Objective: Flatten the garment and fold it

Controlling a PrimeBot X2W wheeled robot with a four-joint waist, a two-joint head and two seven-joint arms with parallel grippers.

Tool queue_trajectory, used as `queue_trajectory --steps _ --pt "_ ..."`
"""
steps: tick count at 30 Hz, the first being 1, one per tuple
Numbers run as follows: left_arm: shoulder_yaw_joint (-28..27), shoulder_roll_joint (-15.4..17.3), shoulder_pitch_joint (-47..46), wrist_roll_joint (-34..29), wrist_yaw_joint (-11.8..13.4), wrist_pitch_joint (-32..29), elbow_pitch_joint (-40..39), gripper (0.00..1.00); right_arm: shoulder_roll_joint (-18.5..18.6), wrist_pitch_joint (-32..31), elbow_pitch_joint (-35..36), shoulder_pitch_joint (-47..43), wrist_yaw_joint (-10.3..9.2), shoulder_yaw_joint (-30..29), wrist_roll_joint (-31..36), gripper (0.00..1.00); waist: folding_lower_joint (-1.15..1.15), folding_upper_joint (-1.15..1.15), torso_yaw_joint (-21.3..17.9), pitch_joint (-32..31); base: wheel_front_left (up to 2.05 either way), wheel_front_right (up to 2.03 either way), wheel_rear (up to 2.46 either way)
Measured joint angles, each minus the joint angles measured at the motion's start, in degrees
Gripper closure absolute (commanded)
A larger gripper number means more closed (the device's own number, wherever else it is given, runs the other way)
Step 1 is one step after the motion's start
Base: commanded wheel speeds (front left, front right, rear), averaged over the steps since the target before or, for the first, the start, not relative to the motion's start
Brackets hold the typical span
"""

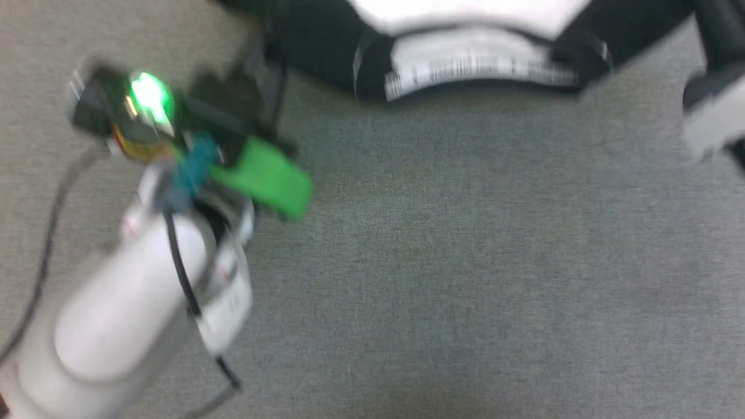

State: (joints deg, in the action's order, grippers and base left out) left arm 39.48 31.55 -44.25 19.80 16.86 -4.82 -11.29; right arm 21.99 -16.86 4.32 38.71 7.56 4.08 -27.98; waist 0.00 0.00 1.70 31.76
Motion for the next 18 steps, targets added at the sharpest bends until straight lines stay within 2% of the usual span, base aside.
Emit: queue_trajectory --steps 6,12,18 --pt "2.20 0.86 10.66 1.80 3.88 -1.93 -5.15 1.00 -4.52 -1.33 6.68 -13.51 0.00 -2.85 0.78 1.00 0.00 0.00 0.07 -4.02 0.00 0.00 0.00" --pt "5.24 1.16 19.17 5.59 4.93 -4.67 -4.46 1.00 -7.60 -1.74 8.34 -23.62 0.00 -5.03 1.25 1.00 0.00 0.00 0.13 -8.26 0.00 0.00 0.00" --pt "7.70 1.82 26.79 9.68 5.10 -5.77 -1.63 1.00 -8.36 -1.82 7.78 -32.88 0.00 -6.47 2.77 1.00 0.00 0.00 0.23 -13.00 0.00 0.00 0.00"
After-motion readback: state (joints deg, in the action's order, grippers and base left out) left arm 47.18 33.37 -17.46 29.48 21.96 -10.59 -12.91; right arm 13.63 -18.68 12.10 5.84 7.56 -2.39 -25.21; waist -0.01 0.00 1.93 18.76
